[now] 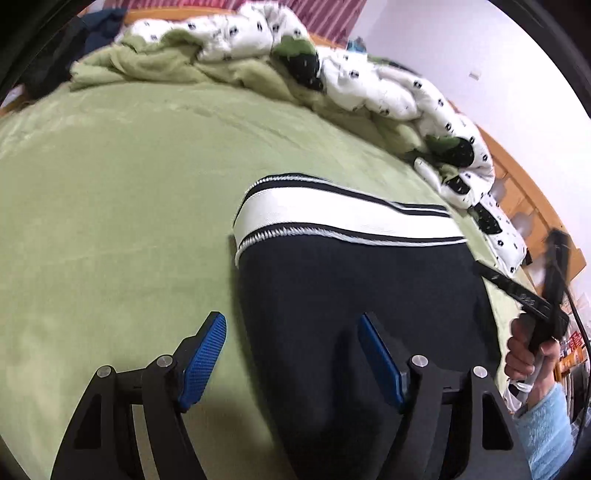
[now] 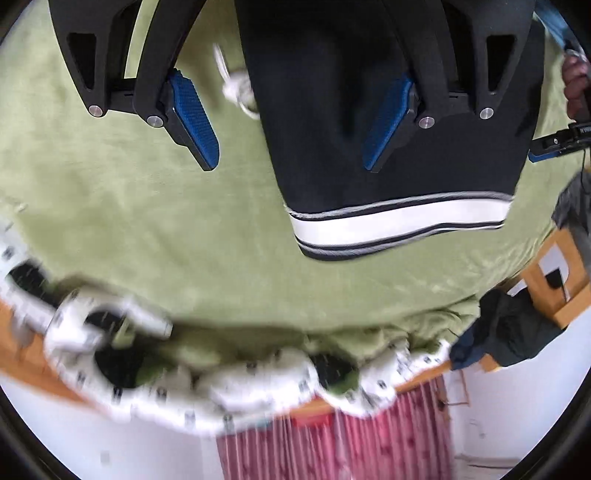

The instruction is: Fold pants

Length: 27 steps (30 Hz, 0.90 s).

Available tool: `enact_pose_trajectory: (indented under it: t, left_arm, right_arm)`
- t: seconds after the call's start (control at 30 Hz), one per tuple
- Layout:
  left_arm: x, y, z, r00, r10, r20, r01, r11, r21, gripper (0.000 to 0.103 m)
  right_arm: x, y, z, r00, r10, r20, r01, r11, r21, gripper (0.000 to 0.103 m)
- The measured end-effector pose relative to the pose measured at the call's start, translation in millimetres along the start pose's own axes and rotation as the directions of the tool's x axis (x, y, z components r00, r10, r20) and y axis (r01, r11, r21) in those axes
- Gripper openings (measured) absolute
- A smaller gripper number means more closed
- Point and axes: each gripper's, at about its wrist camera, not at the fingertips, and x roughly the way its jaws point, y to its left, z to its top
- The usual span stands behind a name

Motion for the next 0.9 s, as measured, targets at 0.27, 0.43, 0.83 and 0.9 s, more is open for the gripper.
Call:
enact_pose_trajectory:
  t: [0.27, 0.43, 0.83, 0.9]
  left_arm:
    - [37, -14, -8, 0.999, 0.033, -0.024, -0.032, 0.998, 0.060, 0.068]
    - [35, -22, -5, 0.999, 0.047, 0.001, -0.047, 0.998, 0.043, 0.052]
    - [-16, -14, 1, 0.994, -0.070, 0.082, 0.071, 0.997, -0.010, 0.020]
    - [-28, -10, 0, 0.991, -0.096, 0.092, 0.096, 0.995, -0.001, 0.019]
  right_arm:
    - [46, -10, 4, 0.980, 0.100, -0.171, -0.113, 0.991, -0.071, 0.079]
    - [46, -7, -1, 0.951, 0.181, -0.252, -0.210, 0.973, -0.093, 0.079]
    - [-8, 18, -12, 0.977, 0.202, -0.074, -0.200, 0.979, 0.037, 0.016]
    - [-18, 33, -12, 0.984, 0.166, -0.060, -0.164, 0.986, 0.028, 0.016]
